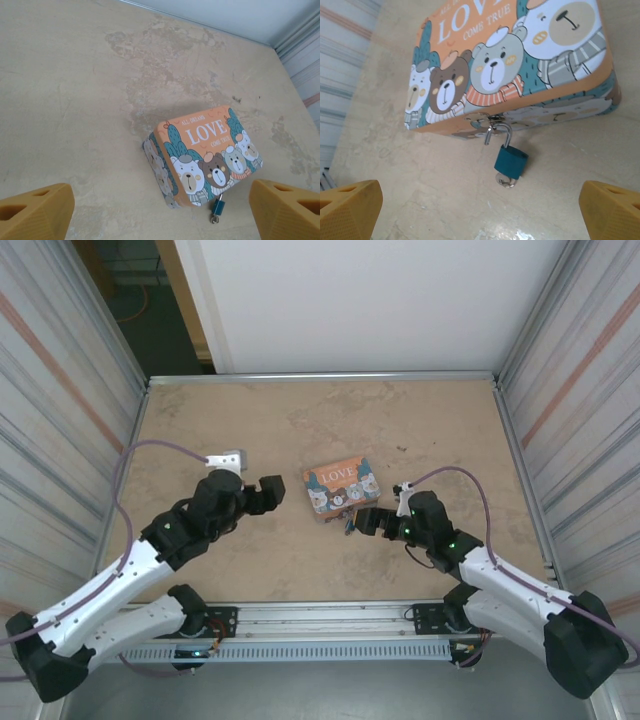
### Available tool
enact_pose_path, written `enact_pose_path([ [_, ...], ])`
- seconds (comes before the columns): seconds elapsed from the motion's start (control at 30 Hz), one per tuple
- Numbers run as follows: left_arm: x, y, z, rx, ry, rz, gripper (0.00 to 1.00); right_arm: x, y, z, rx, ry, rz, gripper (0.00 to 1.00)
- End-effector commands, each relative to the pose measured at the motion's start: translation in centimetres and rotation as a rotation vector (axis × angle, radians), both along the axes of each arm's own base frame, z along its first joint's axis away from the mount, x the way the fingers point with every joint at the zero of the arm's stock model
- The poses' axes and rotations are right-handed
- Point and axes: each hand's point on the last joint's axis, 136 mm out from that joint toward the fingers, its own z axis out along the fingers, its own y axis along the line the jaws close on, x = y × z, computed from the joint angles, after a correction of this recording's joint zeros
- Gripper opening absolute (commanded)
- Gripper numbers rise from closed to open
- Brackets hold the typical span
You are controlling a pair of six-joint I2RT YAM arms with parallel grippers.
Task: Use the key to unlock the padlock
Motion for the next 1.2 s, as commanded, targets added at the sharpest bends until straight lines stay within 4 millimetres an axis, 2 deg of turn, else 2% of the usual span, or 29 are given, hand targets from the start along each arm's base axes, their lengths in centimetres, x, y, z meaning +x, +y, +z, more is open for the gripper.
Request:
enact_pose_path([
  [0.0, 0.1, -1.6, 0.1, -0.112, 0.010, -0.123, 0.91, 0.9, 1.0, 2.0, 0.056, -0.075, 0.047, 0.99],
  [0.17, 1.0, -2.1, -0.8, -0.249, 0.105, -0.215, 0.89, 1.5, 1.5, 2.3, 0.093, -0.099, 0.083, 0.99],
  [0.3, 1.8, -2.8, -1.7, -0.313, 0.161, -0.279, 0.88, 1.9, 1.8, 1.0, 0.078, -0.098, 0.096, 1.00],
  [0.53, 3.5, -4.8, -4.3, -0.310, 0.247, -0.353, 0.86, 2.5, 2.0, -0.3, 0.065, -0.112, 0.112, 0.98],
  [0.87, 6.3, -7.2, -8.2, -0.286, 0.373, -0.419, 0.75, 3.4, 3.7, -2.4, 0.068, -0.079, 0.174, 0.85],
  [1.17, 7.4, -8.9, -11.9, -0.262, 0.463, -0.468, 0.70, 3.6, 4.2, -4.0, 0.059, -0.050, 0.199, 0.78],
])
